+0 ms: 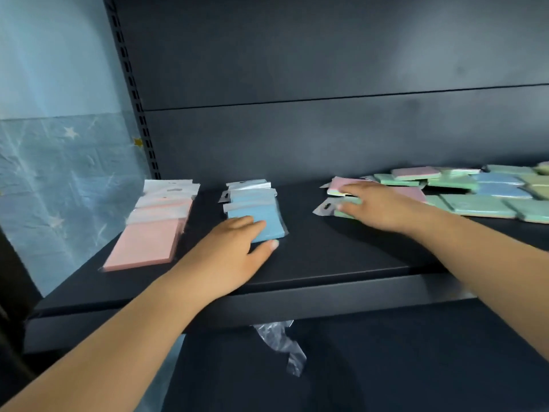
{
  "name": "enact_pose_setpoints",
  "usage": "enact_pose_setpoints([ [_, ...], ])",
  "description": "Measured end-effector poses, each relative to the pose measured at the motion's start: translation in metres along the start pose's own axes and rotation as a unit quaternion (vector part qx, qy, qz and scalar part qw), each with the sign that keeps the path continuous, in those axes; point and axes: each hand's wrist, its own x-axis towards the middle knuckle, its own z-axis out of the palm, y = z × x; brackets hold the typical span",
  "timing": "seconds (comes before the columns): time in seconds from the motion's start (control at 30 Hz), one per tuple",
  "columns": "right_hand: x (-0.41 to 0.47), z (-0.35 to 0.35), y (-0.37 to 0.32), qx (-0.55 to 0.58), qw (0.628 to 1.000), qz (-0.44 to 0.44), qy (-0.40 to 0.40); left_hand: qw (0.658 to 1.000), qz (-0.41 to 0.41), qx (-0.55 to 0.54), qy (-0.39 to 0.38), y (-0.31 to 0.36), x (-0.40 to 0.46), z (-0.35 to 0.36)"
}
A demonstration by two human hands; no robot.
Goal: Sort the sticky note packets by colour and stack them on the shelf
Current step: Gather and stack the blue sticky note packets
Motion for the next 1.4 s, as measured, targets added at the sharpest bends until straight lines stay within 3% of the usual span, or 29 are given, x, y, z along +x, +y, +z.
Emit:
enact_pose_setpoints([
  [0.13, -0.031, -0.022, 0.078, -0.094, 0.988, 0.12, -0.009, 0.991, 0.092, -0.013, -0.094, 0.051, 0.03, 0.007],
  [0.23, -0.057, -0.035, 0.126, -0.153, 0.964, 0.212, -0.054, 0.985, 0.09, 0.016, -0.144, 0.092, 0.064, 0.02],
  [0.3, -0.072, -0.042, 0.149, -0.135, 0.962, 0.225, -0.082, 0.984, 0.071, 0.031, -0.161, 0.118, 0.086, 0.031],
  [0.4, -0.084, -0.047, 0.167, -0.069, 0.975, 0.182, -0.109, 0.983, 0.029, 0.028, -0.177, 0.155, 0.108, 0.046],
  [0.5, -0.092, -0.05, 0.181, -0.074, 0.985, 0.107, -0.117, 0.982, -0.003, 0.019, -0.189, 0.191, 0.117, 0.062],
  [0.63, -0.106, -0.061, 0.208, -0.033, 0.993, 0.008, -0.111, 0.986, -0.029, 0.037, -0.162, 0.224, 0.121, 0.073],
  [0.7, -0.112, -0.071, 0.222, -0.007, 0.996, -0.002, -0.084, 0.991, -0.026, 0.028, -0.131, 0.229, 0.119, 0.072],
  [0.77, -0.115, -0.077, 0.242, -0.05, 0.998, -0.001, -0.049, 0.994, -0.026, -0.005, -0.103, 0.234, 0.116, 0.072],
  [0.9, -0.123, -0.078, 0.27, -0.091, 0.993, 0.018, -0.069, 0.993, -0.061, -0.055, -0.09, 0.242, 0.111, 0.072],
  [1.0, -0.118, -0.083, 0.283, -0.021, 0.998, -0.002, -0.064, 0.993, -0.086, -0.066, -0.05, 0.267, 0.113, 0.078],
  [1.2, -0.113, -0.082, 0.299, 0.27, 0.96, -0.031, 0.062, 0.994, 0.081, 0.011, -0.077, 0.348, 0.124, 0.101],
  [1.27, -0.124, -0.088, 0.31, 0.265, 0.957, -0.017, 0.12, 0.99, 0.129, -0.003, -0.057, 0.367, 0.132, 0.104],
  [1.4, -0.148, -0.101, 0.355, 0.172, 0.955, 0.105, 0.218, 0.971, 0.215, -0.1, 0.009, 0.401, 0.14, 0.11],
])
